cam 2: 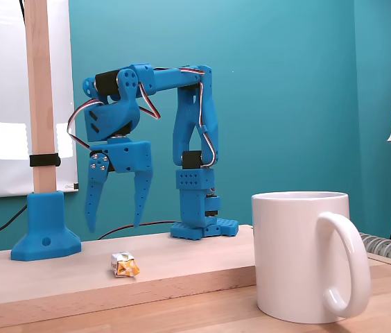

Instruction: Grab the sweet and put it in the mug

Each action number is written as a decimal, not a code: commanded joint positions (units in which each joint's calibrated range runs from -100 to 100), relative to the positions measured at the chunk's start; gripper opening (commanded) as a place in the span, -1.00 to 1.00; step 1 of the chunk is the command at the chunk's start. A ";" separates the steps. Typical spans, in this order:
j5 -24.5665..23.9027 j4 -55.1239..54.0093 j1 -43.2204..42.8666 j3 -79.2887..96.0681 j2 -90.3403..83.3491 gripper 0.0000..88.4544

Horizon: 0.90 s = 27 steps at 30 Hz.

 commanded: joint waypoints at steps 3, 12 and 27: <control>0.05 -0.39 -0.60 -7.02 2.05 -0.41; 0.15 -0.39 -10.41 -10.05 3.43 -0.42; 0.15 -0.39 -6.63 -10.05 5.92 -0.41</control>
